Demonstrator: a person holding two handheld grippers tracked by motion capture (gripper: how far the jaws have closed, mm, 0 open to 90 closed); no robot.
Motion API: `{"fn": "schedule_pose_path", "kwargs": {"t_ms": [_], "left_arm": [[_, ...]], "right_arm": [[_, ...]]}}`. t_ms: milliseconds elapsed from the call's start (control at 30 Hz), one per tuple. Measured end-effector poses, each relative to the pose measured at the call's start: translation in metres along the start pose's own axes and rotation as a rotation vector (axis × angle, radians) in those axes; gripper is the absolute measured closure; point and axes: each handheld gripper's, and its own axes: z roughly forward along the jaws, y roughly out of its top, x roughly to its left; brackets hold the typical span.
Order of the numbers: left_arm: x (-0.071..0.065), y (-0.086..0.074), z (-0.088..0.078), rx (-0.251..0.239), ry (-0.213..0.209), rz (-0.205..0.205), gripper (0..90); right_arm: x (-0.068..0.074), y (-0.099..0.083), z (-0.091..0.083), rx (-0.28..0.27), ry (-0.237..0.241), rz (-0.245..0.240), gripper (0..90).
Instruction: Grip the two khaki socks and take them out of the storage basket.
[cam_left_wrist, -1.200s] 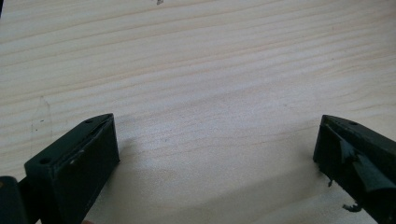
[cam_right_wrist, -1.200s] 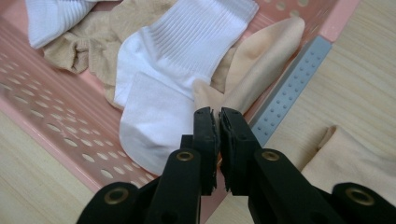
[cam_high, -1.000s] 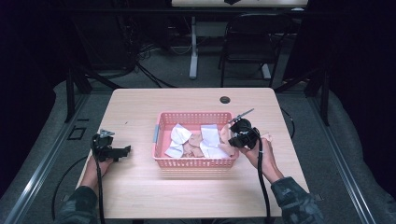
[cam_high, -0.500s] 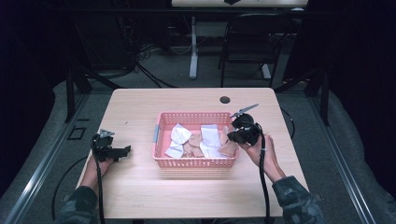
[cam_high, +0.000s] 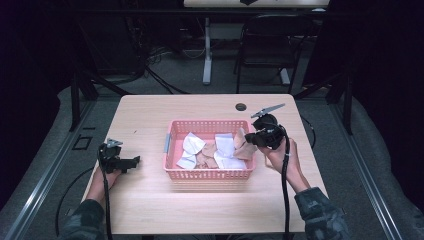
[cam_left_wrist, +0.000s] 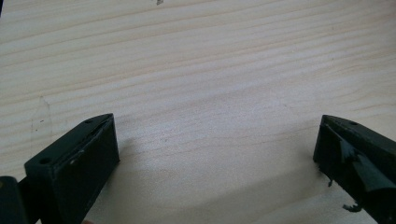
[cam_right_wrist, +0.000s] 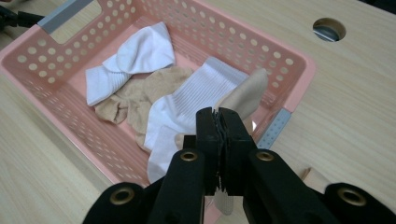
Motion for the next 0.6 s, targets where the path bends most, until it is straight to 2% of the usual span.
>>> {"fn": "schedule_pose_path", "kwargs": {"t_ms": [333,600], "left_arm": [[0.000,0.000,0.000,0.000,0.000,-0.002,0.0],[0.000,0.000,0.000,0.001,0.000,-0.001,0.0]], "right_arm": [[-0.003,0.006,-0.016,-0.046,0.000,0.006,87.6],[-0.004,0.007,-0.023,-0.051,-0.001,0.002,87.6]]}}
